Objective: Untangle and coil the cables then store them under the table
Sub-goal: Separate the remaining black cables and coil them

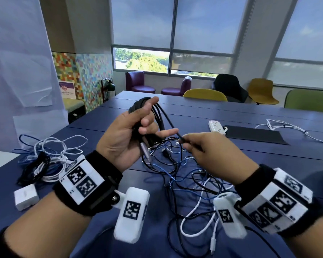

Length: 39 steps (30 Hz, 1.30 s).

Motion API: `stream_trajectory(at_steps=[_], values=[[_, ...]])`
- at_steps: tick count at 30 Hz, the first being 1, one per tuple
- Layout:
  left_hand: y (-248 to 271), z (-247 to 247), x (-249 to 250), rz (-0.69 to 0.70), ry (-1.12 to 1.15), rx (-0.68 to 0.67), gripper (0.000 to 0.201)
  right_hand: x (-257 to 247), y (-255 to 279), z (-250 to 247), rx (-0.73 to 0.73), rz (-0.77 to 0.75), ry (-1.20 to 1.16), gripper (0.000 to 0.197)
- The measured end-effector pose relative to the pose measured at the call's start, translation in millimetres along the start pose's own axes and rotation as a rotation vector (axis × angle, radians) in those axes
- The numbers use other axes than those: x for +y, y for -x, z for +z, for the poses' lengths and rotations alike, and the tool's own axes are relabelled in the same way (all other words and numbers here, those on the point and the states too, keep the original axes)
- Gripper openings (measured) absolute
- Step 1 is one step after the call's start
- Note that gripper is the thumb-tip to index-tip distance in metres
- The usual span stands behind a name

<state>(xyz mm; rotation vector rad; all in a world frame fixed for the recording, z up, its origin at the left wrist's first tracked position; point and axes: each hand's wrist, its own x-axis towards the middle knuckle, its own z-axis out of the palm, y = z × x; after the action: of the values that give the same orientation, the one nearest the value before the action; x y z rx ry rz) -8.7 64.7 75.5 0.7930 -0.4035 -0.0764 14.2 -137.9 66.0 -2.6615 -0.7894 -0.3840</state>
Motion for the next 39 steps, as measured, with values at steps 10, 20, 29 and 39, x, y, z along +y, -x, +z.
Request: stream_trajectory(at_steps=[10,20,29,39], values=[[-3,4,-8,0.131,-0.154,0.193,0.011,-47,26,-3,-0.157,-0.081,0.134,0.022],[10,11,-34,0.093,-0.742,0.123,0.018,-61,24,-37,0.049,0.012,-0.255,0.009],[28,27,-42,-0.119,-0.524,-0.125,0.014,-41,22,-38,0.095,0.255,-1.094,0.034],[44,29,-54,-0.207,-0.481,0.075,0.017,-45,46,-16,0.365,0.281,-1.044,0.017]])
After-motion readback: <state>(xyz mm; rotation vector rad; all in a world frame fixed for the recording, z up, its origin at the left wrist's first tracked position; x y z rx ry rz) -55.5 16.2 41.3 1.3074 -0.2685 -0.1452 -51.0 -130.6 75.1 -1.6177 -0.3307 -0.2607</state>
